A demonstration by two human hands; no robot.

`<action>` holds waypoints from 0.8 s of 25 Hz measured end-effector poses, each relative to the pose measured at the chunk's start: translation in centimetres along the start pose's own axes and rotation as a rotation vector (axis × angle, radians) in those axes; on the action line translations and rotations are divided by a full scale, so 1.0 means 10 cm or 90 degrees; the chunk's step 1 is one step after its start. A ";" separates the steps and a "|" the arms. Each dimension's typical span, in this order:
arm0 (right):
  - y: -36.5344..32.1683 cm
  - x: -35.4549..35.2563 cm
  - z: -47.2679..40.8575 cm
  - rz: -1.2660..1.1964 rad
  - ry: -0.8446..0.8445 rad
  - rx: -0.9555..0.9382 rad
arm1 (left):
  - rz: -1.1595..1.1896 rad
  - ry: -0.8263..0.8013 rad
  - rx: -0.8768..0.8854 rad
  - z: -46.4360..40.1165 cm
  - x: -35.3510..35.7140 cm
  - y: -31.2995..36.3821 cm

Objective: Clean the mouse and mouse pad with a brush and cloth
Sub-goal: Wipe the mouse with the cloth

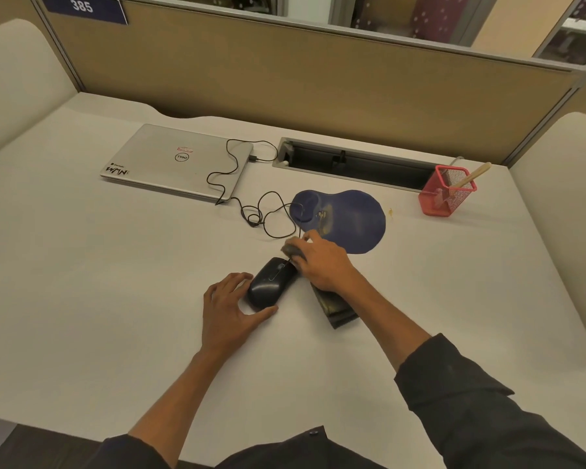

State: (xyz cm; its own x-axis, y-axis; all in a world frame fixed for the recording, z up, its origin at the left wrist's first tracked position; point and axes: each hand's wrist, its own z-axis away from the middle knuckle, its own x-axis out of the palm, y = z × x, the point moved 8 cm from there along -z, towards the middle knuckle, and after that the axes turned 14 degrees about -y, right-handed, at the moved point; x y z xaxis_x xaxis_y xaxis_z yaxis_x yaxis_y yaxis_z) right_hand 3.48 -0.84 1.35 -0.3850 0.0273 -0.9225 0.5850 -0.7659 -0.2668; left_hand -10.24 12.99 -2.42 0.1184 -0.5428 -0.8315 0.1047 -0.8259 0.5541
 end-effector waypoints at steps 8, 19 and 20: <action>-0.09 0.10 -0.09 0.090 0.010 -0.017 | 0.000 -0.003 -0.002 -0.01 0.00 0.00; -0.04 0.16 -0.07 -0.023 0.003 -0.028 | 0.002 -0.006 -0.005 0.01 -0.01 0.01; -0.03 0.19 -0.06 -0.040 -0.009 -0.035 | 0.000 -0.006 -0.006 0.01 -0.01 0.02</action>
State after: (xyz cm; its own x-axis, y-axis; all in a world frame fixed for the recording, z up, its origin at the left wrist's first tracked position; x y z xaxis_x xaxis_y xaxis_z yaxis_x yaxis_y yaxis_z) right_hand 3.01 -0.16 -0.52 -0.4320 0.0656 -0.8995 0.5972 -0.7265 -0.3398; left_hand -10.33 12.89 -2.26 0.1089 -0.5443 -0.8318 0.1133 -0.8245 0.5544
